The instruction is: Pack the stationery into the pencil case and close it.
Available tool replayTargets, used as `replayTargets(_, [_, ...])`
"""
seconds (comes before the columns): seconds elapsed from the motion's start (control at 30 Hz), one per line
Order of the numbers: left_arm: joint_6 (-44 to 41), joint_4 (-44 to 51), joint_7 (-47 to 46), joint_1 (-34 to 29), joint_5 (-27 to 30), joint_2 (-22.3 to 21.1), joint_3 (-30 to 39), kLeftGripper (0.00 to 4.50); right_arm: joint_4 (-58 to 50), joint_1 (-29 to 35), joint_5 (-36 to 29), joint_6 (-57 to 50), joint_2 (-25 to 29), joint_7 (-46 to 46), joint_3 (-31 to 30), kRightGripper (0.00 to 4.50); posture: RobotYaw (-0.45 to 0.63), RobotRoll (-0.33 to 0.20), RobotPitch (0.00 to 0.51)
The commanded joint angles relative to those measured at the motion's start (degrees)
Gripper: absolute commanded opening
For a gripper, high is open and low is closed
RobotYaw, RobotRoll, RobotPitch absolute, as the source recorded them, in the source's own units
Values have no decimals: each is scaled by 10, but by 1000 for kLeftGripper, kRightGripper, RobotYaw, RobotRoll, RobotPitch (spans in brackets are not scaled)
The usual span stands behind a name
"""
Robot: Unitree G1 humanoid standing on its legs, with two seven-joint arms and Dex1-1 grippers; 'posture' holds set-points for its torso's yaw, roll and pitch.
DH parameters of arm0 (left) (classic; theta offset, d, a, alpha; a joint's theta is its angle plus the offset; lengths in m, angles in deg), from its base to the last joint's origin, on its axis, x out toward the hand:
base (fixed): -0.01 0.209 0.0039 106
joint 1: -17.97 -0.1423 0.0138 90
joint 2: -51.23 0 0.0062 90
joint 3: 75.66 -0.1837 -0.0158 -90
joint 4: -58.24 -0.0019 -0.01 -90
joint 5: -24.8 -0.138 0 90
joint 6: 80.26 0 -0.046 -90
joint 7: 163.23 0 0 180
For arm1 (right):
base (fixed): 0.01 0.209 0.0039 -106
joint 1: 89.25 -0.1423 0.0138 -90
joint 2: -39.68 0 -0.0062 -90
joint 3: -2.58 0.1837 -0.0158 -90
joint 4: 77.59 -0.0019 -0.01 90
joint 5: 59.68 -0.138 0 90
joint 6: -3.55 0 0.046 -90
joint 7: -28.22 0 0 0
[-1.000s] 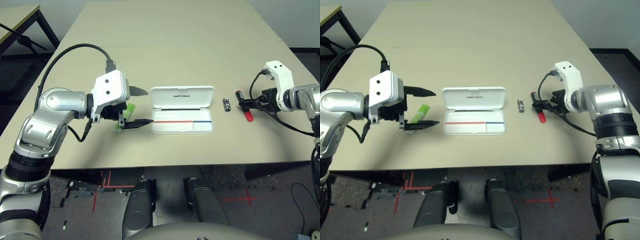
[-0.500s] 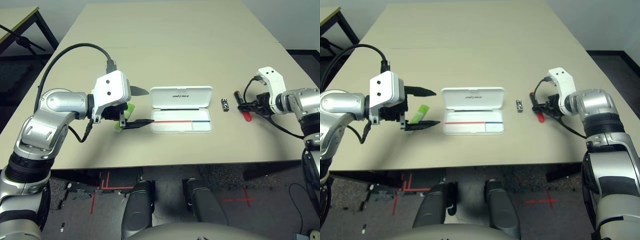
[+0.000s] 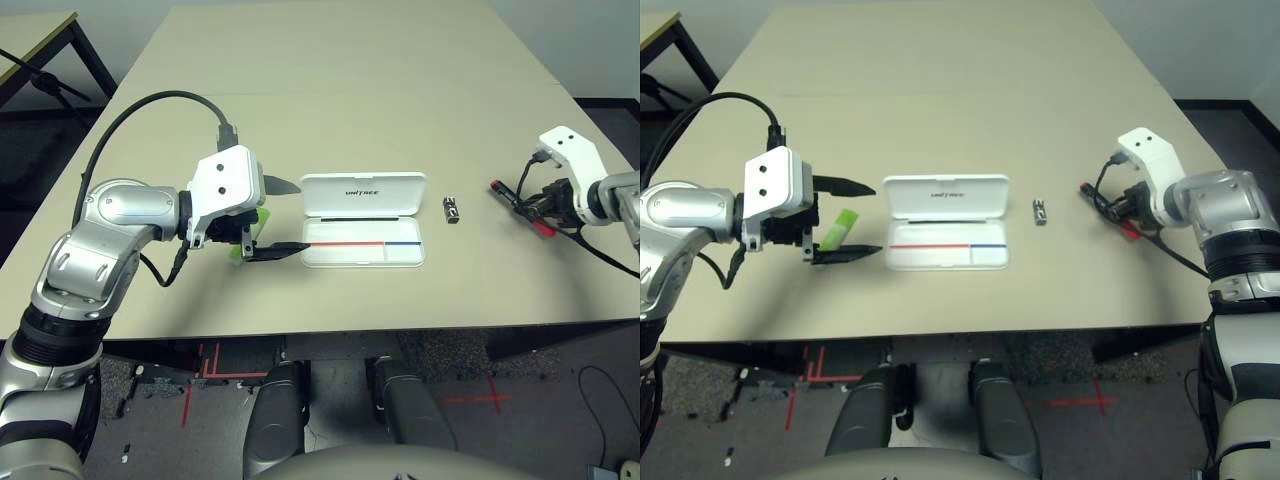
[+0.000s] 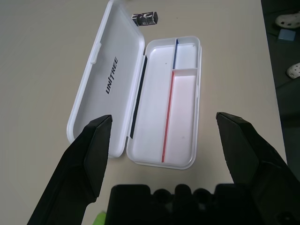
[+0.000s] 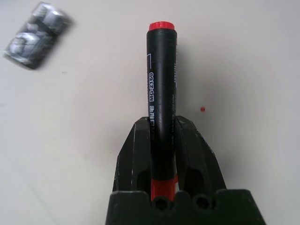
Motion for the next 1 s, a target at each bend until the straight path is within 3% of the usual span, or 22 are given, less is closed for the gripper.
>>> replayTargets(0.03, [8,-11,13,4,0,-7,-10,4500,-41,16,7,96,42,95,-21,470,-54,0,134])
replayTargets(0.23, [23,-24,21,10,-14,-11,-24,4500,-91,15,-23,140,42,201,-14,470,-64,0,138])
replayTargets(0.4, [25,-30,21,16,-14,-8,-27,4500,-105,5,-42,179,6,248,-14,470,-60,0,140])
replayTargets(0.77, [19,-19,15,8,-15,-11,-29,4500,-121,-37,-39,229,-90,279,-61,470,-33,0,147])
replayTargets(1.0, [11,-8,8,1,-16,-11,-30,4500,-130,-47,-15,234,-167,245,-90,470,-10,0,147])
